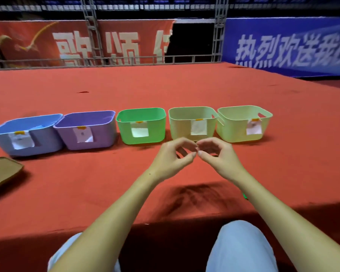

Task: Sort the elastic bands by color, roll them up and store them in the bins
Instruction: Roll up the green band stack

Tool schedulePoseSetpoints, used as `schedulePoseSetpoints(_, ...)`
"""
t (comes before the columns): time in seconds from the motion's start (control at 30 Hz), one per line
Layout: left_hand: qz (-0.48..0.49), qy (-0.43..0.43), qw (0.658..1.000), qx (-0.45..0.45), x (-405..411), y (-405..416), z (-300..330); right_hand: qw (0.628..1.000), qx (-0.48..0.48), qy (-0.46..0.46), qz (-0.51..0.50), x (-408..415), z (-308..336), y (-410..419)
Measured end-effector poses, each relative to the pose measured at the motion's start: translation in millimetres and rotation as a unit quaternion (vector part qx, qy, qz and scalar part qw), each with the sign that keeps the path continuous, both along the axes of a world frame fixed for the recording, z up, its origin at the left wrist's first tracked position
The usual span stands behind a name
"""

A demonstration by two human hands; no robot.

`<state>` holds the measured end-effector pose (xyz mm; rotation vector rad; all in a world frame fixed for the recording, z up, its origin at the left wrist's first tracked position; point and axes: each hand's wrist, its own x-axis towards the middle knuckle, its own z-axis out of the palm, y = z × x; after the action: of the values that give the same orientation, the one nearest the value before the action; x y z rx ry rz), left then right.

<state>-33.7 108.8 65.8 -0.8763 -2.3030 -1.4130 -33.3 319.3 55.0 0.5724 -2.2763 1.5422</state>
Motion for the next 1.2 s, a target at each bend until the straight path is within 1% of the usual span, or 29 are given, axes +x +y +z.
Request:
schedulePoseSetpoints(0.13,-0.017,-0.021,1.000,-0.001,-3.6,57.3,-32.7,0.999,0.009,-0.018,-0.041,10.8,-26.0,53.6)
schedulePoseSetpoints(0.23,-0.024,-0.051,0.998,-0.017,-8.3,91.7,-60.1,0.995,0.040,-0.039,-0.081,16.0,-47.5,90.3)
schedulePoseSetpoints(0.3,-0.037,-0.075,0.994,-0.065,-10.9,111.0,-78.8,0.988,0.088,-0.051,-0.115,17.7,-62.3,115.3)
schedulePoseSetpoints(0.37,-0.050,-0.088,0.987,-0.123,-11.6,128.0,-93.8,0.975,0.158,-0.067,-0.142,21.0,-77.5,137.7)
schedulePoseSetpoints(0.43,-0.051,-0.082,0.979,-0.181,-9.9,142.9,-103.6,0.957,0.226,-0.080,-0.162,26.2,-93.4,153.8)
schedulePoseSetpoints(0.5,-0.043,-0.049,0.970,-0.235,-7.9,154.9,-109.8,0.944,0.263,-0.085,-0.181,31.6,-106.5,162.4)
schedulePoseSetpoints(0.57,-0.038,-0.005,0.963,-0.268,-7.5,162.2,-112.1,0.943,0.257,-0.094,-0.192,34.7,-113.3,165.4)
schedulePoseSetpoints(0.63,-0.034,0.056,0.958,-0.280,-9.7,164.7,-111.9,0.947,0.234,-0.102,-0.193,36.0,-114.8,165.8)
schedulePoseSetpoints(0.77,-0.038,0.207,0.933,-0.292,-10.4,166.0,-116.3,0.955,0.207,-0.100,-0.186,42.8,-112.3,164.8)
schedulePoseSetpoints(0.87,-0.033,0.243,0.929,-0.275,-8.3,162.5,-122.0,0.959,0.206,-0.115,-0.154,50.7,-111.1,166.3)
schedulePoseSetpoints(0.93,-0.028,0.237,0.934,-0.268,-9.5,157.9,-124.3,0.957,0.230,-0.113,-0.136,53.9,-112.3,167.8)
schedulePoseSetpoints(1.0,-0.031,0.210,0.939,-0.271,-9.9,153.5,-122.5,0.957,0.239,-0.104,-0.129,55.4,-111.6,166.3)
schedulePoseSetpoints(1.1,-0.037,0.157,0.949,-0.271,-8.5,143.2,-114.0,0.962,0.236,-0.065,-0.125,55.0,-110.3,159.7)
schedulePoseSetpoints(1.2,-0.042,0.129,0.954,-0.268,-7.1,125.3,-107.7,0.958,0.252,-0.032,-0.132,56.0,-104.8,149.0)
